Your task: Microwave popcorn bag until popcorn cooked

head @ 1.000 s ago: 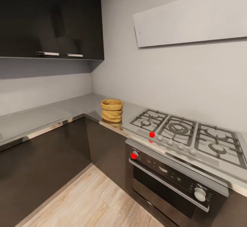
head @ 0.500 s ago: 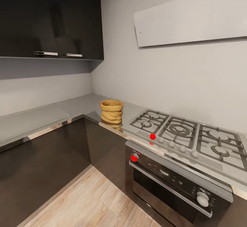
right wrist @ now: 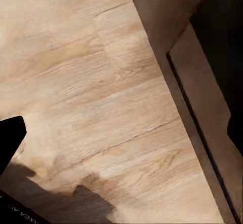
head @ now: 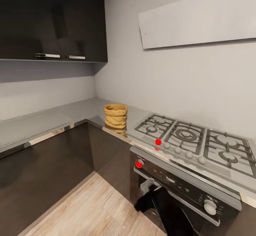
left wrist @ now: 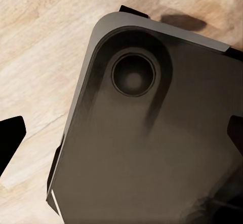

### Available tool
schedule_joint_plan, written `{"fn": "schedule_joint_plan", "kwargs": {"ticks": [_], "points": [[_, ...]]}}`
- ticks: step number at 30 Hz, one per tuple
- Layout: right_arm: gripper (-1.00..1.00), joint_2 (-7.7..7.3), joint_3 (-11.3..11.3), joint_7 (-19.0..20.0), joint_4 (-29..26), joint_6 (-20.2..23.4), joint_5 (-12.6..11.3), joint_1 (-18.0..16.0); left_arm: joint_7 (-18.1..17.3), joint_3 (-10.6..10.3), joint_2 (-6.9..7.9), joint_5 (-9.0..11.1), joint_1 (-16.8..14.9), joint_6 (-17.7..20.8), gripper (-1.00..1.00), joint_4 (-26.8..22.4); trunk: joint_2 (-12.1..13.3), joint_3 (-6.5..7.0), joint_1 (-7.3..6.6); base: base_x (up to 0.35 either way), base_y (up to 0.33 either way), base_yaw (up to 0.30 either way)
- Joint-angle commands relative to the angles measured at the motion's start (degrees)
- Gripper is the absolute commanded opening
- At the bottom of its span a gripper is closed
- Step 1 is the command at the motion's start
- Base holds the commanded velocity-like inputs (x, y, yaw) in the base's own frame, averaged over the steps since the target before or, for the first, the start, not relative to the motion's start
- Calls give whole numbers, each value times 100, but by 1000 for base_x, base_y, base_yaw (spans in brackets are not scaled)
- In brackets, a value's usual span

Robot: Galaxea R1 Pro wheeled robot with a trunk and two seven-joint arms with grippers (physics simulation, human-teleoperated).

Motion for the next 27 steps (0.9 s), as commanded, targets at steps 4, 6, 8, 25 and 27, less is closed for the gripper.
{"fn": "schedule_joint_plan", "kwargs": {"ticks": [4,6,8,25,27], "points": [[100,1,416,652,-1765,1328,-30,10,3,2,0,20,-1,-11,100,-5,-3,-6,0,0,0,0],[100,1,512,948,-2119,1430,-45,-213,3,2,0,20,-1,-9,100,-3,-3,-6,0,0,0,0],[100,1,533,1185,-2198,1430,-56,-850,5,2,0,20,1,-11,100,-3,-3,-6,0,0,0,0],[100,1,-1076,286,-202,1430,19,-5304,4,-5,0,20,0,-15,100,-6,-3,-6,0,0,0,0],[100,1,-1156,184,-227,1430,17,-5318,3,-12,0,18,1,-16,100,-8,-3,-6,0,0,0,0]]}}
